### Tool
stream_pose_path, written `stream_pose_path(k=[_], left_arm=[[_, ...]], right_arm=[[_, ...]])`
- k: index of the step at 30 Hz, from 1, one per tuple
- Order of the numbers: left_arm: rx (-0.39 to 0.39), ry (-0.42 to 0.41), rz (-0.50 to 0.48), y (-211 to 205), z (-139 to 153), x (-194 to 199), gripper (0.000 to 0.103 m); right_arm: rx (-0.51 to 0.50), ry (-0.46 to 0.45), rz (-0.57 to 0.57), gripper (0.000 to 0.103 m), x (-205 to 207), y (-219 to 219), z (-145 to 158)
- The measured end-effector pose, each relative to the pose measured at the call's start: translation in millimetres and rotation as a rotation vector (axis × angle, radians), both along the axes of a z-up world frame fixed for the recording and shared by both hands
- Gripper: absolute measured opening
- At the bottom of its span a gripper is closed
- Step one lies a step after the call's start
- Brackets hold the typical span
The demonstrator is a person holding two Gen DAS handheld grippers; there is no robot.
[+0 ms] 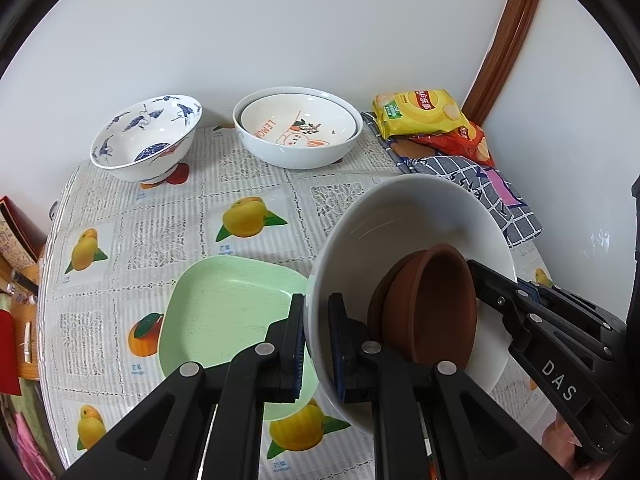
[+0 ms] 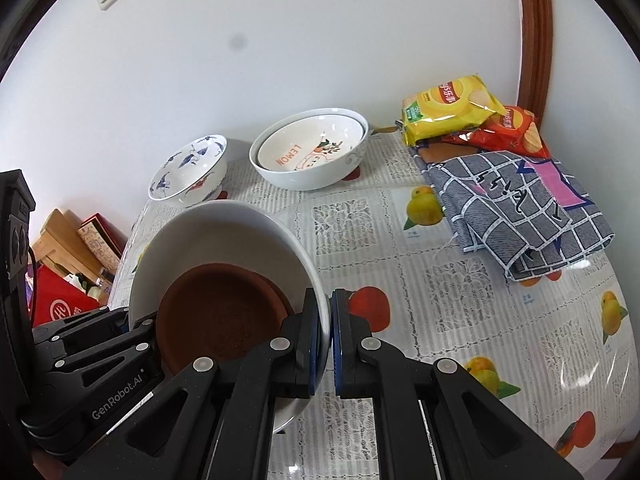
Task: Organize plates and bowls
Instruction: 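Carry the white bowl over the stacked green plates with both grippers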
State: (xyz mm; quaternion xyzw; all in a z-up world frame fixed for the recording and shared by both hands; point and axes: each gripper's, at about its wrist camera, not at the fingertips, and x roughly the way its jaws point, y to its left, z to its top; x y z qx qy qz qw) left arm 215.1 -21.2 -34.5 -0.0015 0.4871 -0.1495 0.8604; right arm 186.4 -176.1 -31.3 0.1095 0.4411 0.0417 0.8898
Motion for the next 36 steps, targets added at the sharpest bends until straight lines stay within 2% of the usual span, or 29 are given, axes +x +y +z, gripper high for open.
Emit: stream_pose_path(k=[36], left_arm=[[0.004,0.011,0.059,44,-8,5,0.011]], right_arm=[[0.006,0.006,0.059,0.006,11,46,-13]])
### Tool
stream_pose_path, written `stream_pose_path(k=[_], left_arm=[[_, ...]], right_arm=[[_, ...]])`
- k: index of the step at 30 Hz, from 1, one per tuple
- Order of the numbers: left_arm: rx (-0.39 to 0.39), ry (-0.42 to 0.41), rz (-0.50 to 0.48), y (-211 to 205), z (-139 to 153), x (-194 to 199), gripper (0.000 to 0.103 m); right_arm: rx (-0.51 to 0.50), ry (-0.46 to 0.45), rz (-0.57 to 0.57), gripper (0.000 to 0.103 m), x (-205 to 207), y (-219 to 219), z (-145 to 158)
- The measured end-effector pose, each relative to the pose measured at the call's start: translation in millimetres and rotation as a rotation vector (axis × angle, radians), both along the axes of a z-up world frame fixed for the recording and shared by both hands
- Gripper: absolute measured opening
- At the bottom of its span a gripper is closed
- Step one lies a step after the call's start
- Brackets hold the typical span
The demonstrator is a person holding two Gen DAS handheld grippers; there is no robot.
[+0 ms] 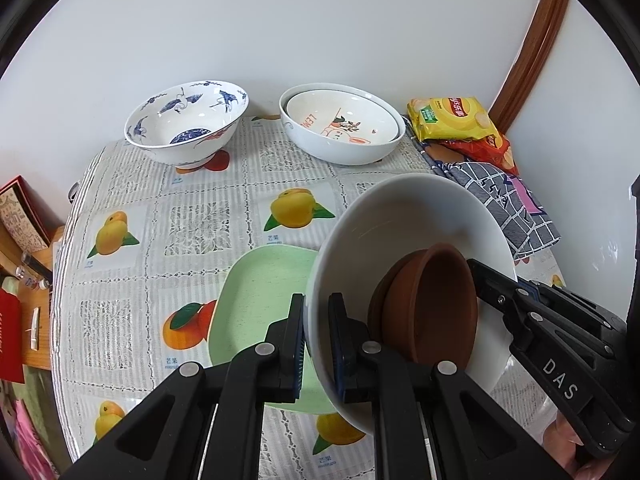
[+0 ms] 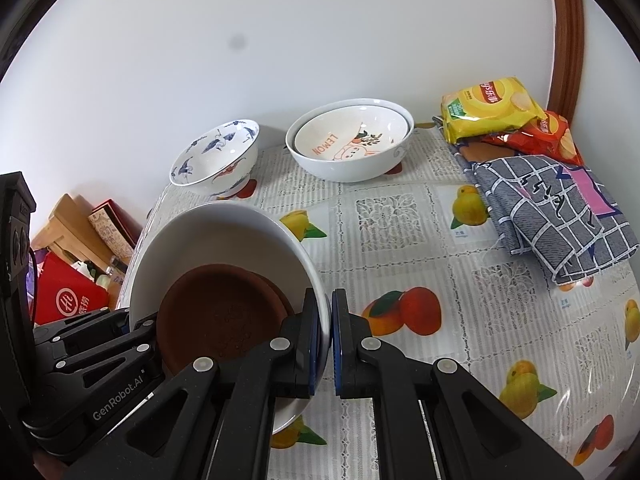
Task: Organize plates and bowls
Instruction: 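Carry the white bowl over the stacked green plates with both grippers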
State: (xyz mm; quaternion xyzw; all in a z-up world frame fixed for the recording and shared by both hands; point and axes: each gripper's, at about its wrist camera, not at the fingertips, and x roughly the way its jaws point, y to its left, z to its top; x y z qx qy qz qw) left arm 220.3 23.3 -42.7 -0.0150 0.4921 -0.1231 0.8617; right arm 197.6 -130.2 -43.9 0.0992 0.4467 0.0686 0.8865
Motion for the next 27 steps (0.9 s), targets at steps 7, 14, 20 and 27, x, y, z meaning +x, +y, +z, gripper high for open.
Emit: stream_pose_path(k=[7,14,20,27], left_arm=[[0.005,0.004,0.013,8,-3,2,0.011],[0.006,0.012,0.026,16,-5,4,0.011],[0.011,0.017,0.031,21,-8,5,0.011],[0.012,0.028,0.041,26,-14,7,0.011]], right_arm=[[0.002,0.003,0.016,0.006,4,8,-3],[0.004,0.009,0.029,0.006,7,16,-8],[0.003,0.014,0.039,0.006,9,22,-11],[0.004,0.025,0.051,0.006,13,28,-16]])
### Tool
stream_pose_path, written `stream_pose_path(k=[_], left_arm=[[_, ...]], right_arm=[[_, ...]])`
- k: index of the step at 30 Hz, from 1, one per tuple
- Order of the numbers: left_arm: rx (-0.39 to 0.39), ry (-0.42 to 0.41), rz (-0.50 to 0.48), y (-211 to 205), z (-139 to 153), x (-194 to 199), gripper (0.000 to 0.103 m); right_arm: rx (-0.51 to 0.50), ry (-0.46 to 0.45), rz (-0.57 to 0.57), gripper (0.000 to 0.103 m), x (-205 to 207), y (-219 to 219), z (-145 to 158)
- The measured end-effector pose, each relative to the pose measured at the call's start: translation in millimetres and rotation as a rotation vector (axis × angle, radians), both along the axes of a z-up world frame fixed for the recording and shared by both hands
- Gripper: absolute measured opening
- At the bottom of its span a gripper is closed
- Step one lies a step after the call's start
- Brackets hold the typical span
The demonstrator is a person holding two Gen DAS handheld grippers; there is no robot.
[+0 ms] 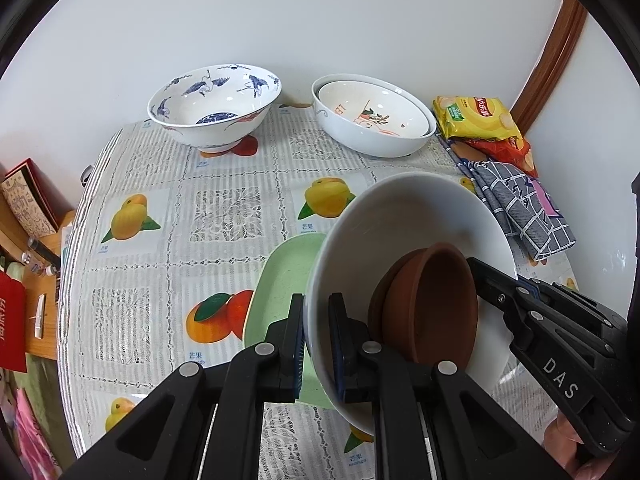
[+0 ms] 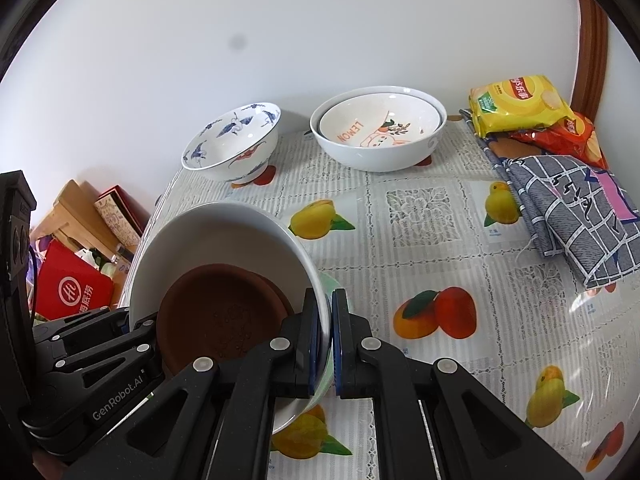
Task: Organize plates and bowls
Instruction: 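Carry the white bowl over the stacked green plates with both grippers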
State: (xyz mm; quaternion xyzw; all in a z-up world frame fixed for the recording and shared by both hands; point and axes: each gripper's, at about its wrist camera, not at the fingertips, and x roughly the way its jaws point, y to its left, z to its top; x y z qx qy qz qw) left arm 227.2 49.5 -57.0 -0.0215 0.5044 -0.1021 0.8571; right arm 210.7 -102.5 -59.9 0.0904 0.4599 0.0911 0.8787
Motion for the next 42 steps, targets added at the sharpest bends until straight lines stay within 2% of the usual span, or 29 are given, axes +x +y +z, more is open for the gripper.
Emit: stream_pose_path(k=[33,42], left_arm=[[0.011,0.082,0.023,17,-45,17,0.012],[-0.013,0.117,0.028,19,-63,24,0.012]], right_arm=[[-0.003,0.09,0.033,0.006,23,22,-43],[-0.006,0.13,0.032,0.006,31,21,-59]])
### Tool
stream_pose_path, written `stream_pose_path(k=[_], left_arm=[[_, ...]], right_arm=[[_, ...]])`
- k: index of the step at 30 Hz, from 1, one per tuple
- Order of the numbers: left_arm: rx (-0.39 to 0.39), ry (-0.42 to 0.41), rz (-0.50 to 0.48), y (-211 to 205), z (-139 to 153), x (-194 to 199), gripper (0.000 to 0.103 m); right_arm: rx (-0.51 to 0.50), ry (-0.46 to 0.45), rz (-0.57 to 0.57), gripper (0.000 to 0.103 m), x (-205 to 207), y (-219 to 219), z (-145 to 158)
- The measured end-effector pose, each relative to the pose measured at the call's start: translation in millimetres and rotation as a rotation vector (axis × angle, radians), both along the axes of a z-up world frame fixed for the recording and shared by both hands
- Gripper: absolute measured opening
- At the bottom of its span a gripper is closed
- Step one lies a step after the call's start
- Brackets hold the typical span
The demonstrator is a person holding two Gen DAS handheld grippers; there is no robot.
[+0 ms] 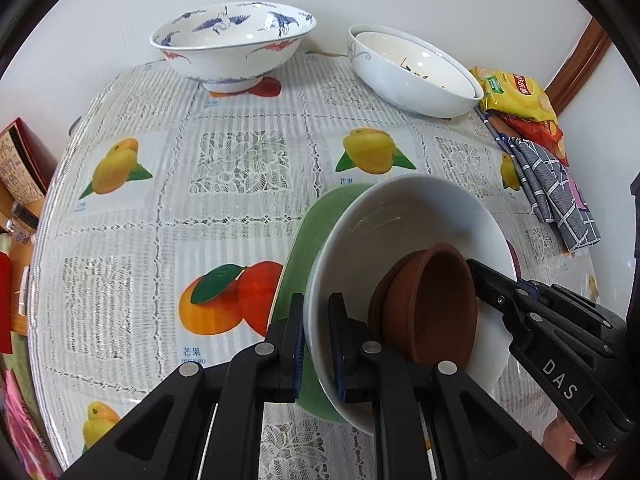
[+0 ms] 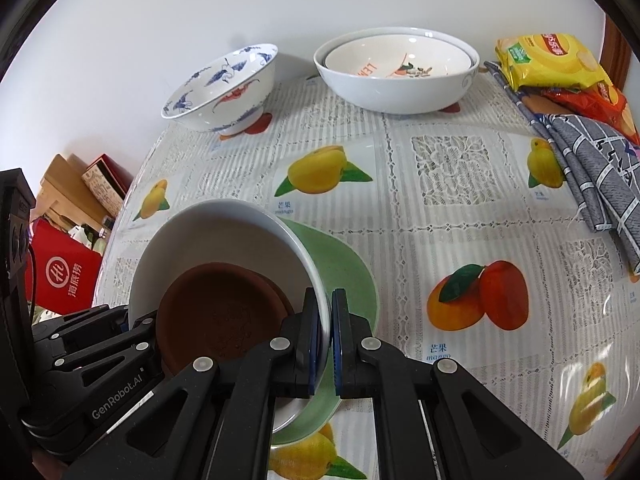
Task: Organize plates and bowls
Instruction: 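Carry the white bowl over the stacked green plates with both grippers, then lower the white bowl onto the green plates and open both grippers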
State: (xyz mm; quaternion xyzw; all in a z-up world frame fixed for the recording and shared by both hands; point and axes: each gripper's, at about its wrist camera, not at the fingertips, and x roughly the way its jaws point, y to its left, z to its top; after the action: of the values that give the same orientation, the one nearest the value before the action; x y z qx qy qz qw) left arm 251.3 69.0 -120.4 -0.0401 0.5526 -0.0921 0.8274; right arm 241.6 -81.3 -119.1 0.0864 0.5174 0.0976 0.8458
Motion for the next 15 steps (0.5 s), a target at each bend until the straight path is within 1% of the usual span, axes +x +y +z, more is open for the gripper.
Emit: stream_pose_path(k=[9,15], left_arm=[[-0.041,0.026,-0.002,3.8,-5.2,7.7,0.013],[-0.039,0.032,-0.005,3.0,-5.4,7.3,0.014]], right_arm=[[0.011,0.004,0.014,0.007,5.3,-1.8,-1.6],[0.003,0.006,0.021,0.008,5.6,-0.7,-1.1]])
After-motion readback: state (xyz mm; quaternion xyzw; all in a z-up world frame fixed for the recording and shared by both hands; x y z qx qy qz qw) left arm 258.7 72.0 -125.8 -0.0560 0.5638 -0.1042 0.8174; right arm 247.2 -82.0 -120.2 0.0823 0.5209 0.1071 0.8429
